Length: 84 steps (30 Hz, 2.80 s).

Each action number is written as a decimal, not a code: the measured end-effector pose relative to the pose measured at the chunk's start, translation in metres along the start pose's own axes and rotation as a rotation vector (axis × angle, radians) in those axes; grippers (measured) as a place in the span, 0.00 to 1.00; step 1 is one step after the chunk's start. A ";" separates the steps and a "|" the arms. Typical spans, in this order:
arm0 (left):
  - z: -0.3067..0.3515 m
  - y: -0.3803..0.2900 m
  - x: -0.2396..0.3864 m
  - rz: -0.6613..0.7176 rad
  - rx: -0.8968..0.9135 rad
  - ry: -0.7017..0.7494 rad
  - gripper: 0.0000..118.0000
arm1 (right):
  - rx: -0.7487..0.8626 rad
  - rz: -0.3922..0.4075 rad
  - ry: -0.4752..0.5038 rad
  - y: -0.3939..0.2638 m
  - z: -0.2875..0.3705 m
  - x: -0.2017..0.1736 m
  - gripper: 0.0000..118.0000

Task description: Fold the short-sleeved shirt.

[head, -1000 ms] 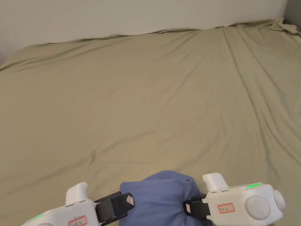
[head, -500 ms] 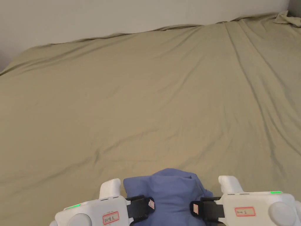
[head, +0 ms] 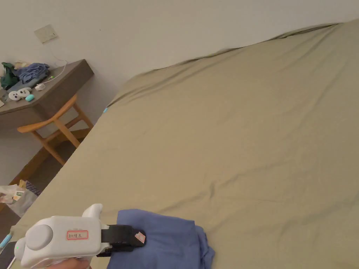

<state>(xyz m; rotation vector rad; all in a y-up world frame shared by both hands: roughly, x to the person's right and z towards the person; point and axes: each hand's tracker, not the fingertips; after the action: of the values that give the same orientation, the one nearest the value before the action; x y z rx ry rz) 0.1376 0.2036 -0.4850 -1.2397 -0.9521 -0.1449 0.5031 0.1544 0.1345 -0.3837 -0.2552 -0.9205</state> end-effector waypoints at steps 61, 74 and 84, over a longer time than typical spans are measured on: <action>0.108 -0.034 0.394 -0.334 0.987 0.175 0.03 | 0.604 0.614 -0.670 0.146 0.091 -0.194 0.03; 0.108 -0.038 0.397 -0.344 0.986 0.179 0.03 | 0.619 0.599 -0.658 0.149 0.092 -0.198 0.03; 0.111 -0.022 0.397 -0.339 1.001 0.204 1.00 | 0.603 0.664 -0.711 0.146 0.083 -0.205 1.00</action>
<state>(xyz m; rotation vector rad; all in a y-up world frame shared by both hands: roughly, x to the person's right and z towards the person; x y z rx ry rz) 0.3136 0.4425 -0.1985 -0.1368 -0.8692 -0.0414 0.4981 0.4176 0.1020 -0.1920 -0.9650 -0.0003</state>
